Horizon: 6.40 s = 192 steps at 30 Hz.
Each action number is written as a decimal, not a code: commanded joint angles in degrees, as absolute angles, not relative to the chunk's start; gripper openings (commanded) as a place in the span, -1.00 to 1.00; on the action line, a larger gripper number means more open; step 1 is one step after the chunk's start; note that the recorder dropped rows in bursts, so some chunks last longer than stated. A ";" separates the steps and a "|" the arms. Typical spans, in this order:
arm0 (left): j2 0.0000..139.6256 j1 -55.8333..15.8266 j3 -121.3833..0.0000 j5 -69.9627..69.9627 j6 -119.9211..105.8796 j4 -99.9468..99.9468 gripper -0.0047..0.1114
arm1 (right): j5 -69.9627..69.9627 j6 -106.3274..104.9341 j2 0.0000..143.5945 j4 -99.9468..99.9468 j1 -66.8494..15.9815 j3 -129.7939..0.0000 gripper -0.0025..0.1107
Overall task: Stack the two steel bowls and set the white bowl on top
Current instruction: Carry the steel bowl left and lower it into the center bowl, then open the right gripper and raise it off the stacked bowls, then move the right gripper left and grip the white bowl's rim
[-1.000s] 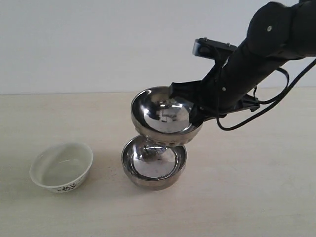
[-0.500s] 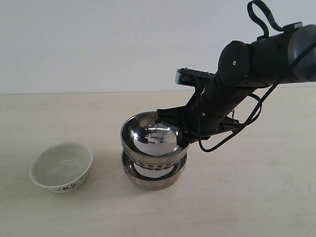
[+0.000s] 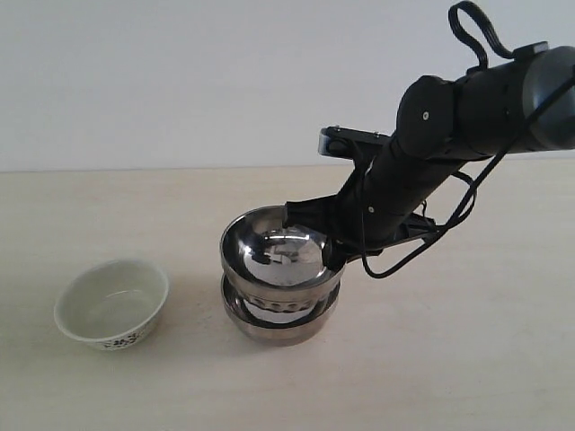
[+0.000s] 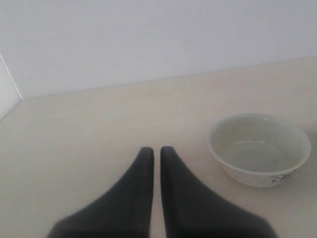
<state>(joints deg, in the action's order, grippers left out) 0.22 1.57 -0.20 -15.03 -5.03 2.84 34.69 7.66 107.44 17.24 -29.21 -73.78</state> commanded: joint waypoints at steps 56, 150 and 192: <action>0.00 1.73 0.00 -14.55 -4.47 2.36 -0.85 | 38.56 4.44 107.53 17.82 -29.28 -73.80 -0.96; 0.00 1.73 0.00 -14.58 -4.47 2.36 -0.85 | 35.79 -15.45 104.48 30.99 -33.28 -78.51 -0.39; 0.00 1.73 0.00 -14.58 -4.47 2.36 -0.85 | 42.22 -27.80 125.37 15.13 -53.29 -102.94 -0.15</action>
